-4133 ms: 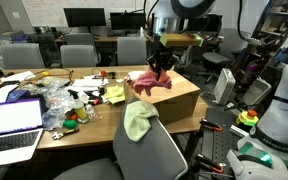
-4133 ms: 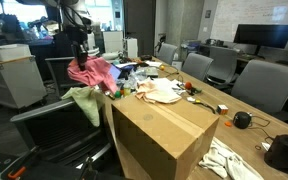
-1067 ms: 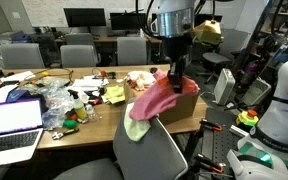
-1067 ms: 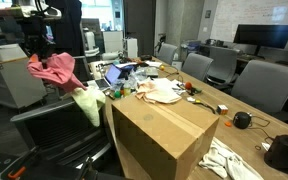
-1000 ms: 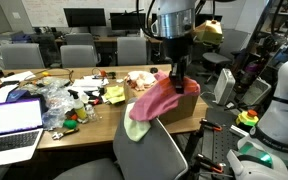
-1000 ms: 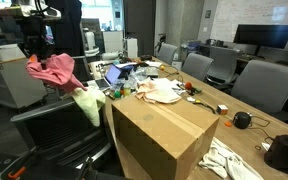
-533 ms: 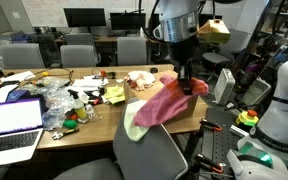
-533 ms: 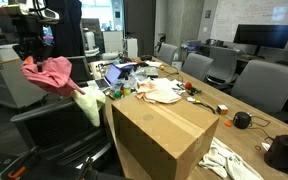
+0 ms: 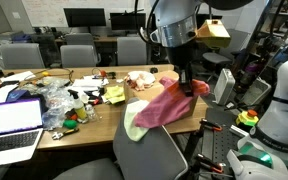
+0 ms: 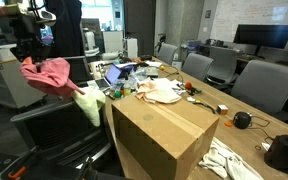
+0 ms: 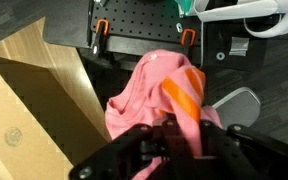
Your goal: Pick up the clothes on top of the box and put them on the head rest of the chair
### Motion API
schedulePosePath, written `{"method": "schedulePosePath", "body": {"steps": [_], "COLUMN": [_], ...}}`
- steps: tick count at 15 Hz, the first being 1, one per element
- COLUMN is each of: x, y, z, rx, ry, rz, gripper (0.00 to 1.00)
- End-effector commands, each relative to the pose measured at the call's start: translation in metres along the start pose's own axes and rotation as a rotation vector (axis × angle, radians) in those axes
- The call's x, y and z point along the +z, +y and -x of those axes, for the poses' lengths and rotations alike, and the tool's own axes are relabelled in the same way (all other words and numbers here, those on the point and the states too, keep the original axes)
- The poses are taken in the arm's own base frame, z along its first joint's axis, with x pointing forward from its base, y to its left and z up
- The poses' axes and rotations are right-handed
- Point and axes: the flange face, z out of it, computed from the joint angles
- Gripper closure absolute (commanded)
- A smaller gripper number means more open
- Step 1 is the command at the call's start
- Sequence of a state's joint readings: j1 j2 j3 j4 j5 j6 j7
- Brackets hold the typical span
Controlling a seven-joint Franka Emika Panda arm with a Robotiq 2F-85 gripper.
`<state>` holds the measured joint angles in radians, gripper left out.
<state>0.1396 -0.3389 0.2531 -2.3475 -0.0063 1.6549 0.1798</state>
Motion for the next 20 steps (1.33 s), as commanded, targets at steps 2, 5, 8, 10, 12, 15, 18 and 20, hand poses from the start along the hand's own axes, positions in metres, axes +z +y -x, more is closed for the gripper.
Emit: {"method": "schedulePosePath", "body": {"steps": [2,5,8,10,12,15,18,20], "x": [-0.020,-0.026,-0.030,-0.030,-0.031,-0.031,-0.032,-0.032], "y": [-0.013,-0.015,-0.015,-0.014,-0.013,-0.011,-0.008,-0.006], "z": [-0.016,-0.023,-0.027,-0.028,-0.029,-0.029,-0.029,-0.029], "rx": [-0.031,-0.034,-0.035,-0.035,-0.034,-0.031,-0.030,-0.027], "ry": [0.052,0.080,0.092,0.095,0.094,0.089,0.088,0.086], "rz": [0.008,-0.008,-0.018,-0.021,-0.023,-0.025,-0.035,-0.039], "gripper": [0.96,0.96,0.96,0.96,0.94,0.54,0.31,0.16]}}
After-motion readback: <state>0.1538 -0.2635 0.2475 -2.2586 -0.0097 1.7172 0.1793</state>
